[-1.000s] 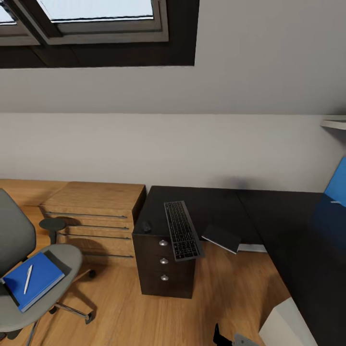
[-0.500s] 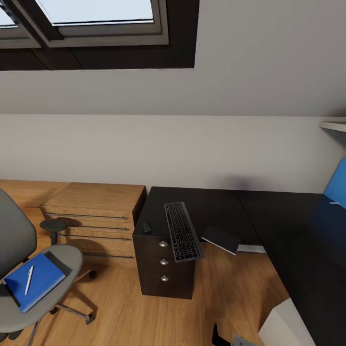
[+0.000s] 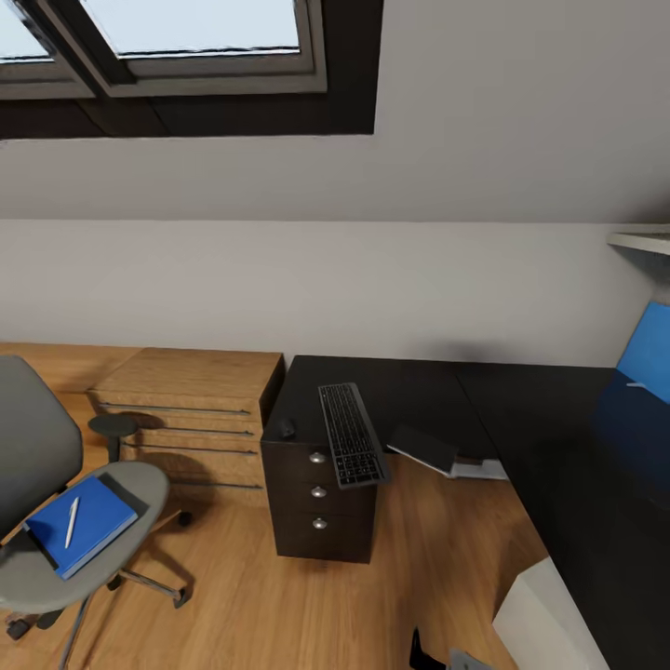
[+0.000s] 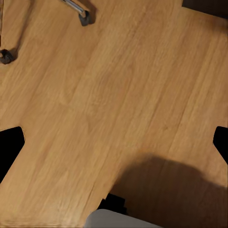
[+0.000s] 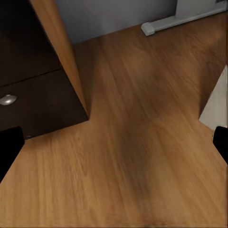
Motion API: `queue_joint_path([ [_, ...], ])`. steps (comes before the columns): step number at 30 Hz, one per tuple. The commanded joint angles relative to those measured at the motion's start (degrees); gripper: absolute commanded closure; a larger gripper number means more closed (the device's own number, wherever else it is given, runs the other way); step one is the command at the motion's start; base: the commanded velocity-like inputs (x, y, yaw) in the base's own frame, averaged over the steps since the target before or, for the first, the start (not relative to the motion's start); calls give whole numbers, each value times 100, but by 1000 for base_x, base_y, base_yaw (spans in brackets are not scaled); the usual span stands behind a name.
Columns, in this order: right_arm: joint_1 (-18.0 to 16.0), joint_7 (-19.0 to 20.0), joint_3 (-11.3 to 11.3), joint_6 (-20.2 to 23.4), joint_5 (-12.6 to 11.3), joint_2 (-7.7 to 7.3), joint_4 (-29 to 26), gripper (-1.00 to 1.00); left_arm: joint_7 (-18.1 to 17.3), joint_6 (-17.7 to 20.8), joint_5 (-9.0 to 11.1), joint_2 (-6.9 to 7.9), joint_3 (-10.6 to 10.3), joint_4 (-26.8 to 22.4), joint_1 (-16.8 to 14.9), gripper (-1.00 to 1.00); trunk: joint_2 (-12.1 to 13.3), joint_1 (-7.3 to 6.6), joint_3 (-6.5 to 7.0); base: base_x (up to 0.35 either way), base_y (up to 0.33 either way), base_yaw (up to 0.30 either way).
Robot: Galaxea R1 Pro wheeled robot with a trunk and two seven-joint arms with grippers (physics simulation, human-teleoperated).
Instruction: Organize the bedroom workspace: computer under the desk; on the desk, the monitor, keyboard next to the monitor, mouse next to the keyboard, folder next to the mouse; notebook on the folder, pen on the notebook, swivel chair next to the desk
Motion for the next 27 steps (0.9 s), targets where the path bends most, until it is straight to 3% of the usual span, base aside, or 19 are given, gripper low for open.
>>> queue_joint_path([
  [1, -4, -17, 29, -17, -30, 0, 3, -100, -1, -28, 59, -3, 5, 1, -3, -100, -5, -3, -7, -323, 0, 0],
  [27, -4, -16, 27, -17, -30, 1, 2, -100, 2, -26, 62, -13, 12, 10, -3, -100, -5, -3, -1, -334, -22, 0],
])
